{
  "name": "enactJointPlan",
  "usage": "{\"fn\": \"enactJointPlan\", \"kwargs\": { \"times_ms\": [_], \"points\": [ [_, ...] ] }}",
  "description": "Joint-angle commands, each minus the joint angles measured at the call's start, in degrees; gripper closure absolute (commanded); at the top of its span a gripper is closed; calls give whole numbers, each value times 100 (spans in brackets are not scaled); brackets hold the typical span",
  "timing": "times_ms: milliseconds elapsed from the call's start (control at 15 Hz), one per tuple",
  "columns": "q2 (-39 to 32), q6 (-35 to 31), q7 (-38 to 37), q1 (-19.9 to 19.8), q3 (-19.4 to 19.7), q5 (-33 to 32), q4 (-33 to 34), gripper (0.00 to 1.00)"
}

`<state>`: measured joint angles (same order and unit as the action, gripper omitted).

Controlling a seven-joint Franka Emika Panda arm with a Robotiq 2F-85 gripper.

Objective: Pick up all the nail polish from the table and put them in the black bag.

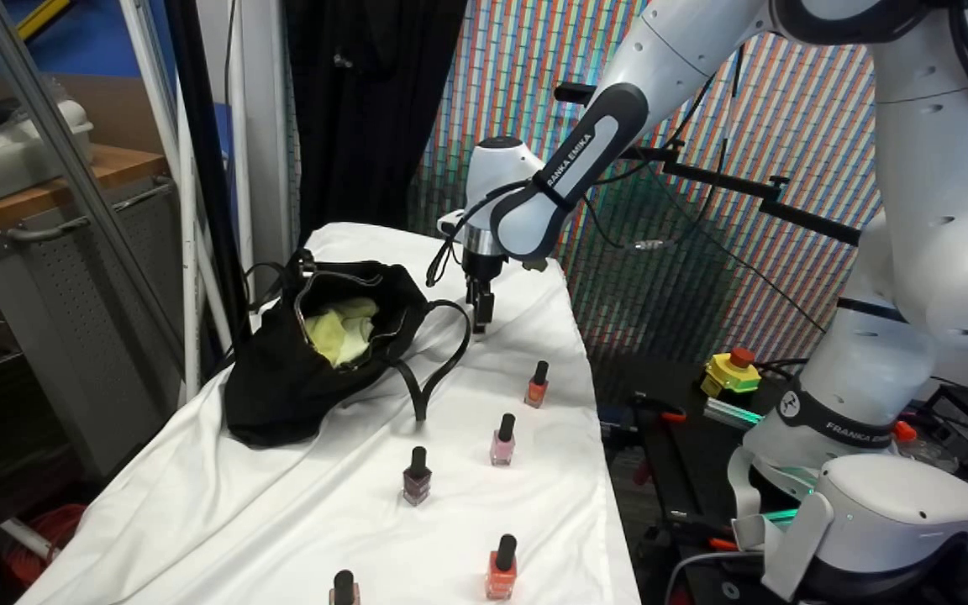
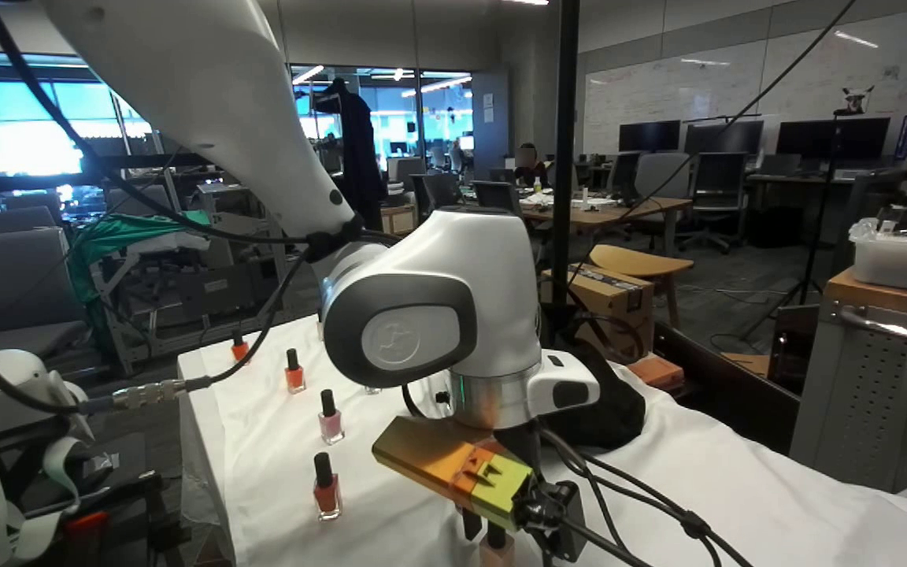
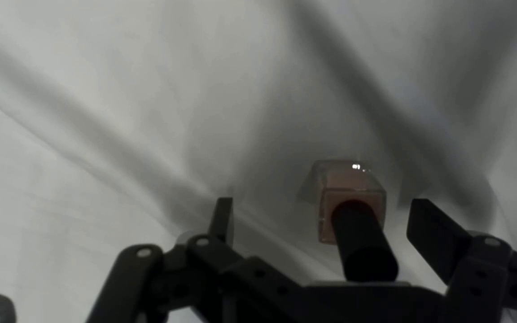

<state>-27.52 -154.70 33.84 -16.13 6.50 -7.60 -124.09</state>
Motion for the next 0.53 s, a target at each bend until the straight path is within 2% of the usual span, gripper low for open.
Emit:
{"fn": "enactJointPlan", "kwargs": {
  "times_ms": [0, 467],
  "points": [
    [-110, -155, -136, -93, -79, -33, 90, 0],
    [-221, -77, -96, -226, -185, 71, 189, 0]
  ]
}}
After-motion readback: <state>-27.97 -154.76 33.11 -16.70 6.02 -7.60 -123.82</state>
